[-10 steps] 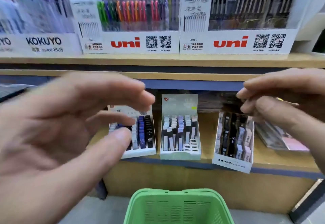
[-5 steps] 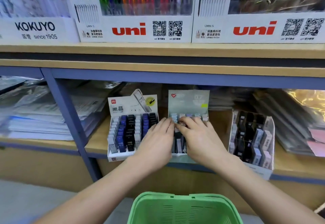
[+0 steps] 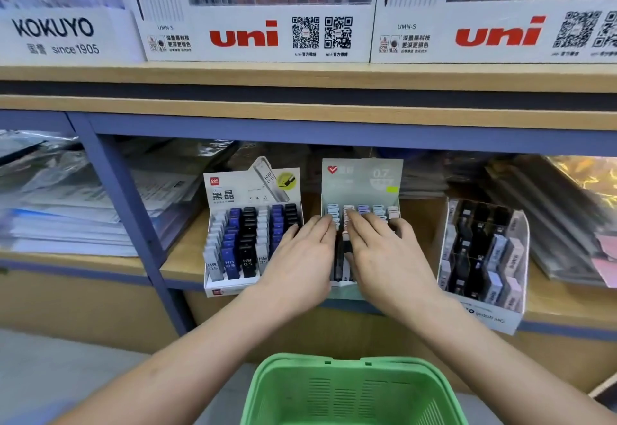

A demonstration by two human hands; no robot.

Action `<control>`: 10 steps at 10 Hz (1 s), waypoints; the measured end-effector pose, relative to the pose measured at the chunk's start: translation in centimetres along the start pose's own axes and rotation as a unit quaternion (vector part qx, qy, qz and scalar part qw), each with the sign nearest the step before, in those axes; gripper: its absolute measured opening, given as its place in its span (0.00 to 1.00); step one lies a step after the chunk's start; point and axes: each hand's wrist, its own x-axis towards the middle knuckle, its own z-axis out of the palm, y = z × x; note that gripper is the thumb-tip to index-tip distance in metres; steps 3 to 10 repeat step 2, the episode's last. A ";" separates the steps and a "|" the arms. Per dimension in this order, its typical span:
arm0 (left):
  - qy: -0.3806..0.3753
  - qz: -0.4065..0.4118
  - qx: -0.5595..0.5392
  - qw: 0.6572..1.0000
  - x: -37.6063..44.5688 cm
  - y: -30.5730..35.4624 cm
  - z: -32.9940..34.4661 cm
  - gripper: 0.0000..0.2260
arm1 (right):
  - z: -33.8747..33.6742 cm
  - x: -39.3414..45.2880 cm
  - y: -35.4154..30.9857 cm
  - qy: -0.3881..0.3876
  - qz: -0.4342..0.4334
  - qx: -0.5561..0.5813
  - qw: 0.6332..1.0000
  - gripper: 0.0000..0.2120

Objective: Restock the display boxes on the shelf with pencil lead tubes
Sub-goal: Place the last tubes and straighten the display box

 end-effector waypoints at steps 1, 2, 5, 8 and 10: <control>-0.003 -0.005 -0.006 1.000 -0.2 0.2 0.1 0.34 | 0.1 -0.3 -0.4 -0.015 0.005 -0.016 1.000 0.26; -0.001 -0.012 -0.009 1.000 -0.1 0.3 0.1 0.34 | 0.0 -0.2 -0.5 -0.014 0.018 -0.011 1.000 0.27; -0.001 -0.012 -0.009 1.000 -0.1 0.3 0.1 0.34 | 0.0 -0.2 -0.5 -0.014 0.018 -0.011 1.000 0.27; -0.001 -0.012 -0.009 1.000 -0.1 0.3 0.1 0.34 | 0.0 -0.2 -0.5 -0.014 0.018 -0.011 1.000 0.27; -0.001 -0.012 -0.009 1.000 -0.1 0.3 0.1 0.34 | 0.0 -0.2 -0.5 -0.014 0.018 -0.011 1.000 0.27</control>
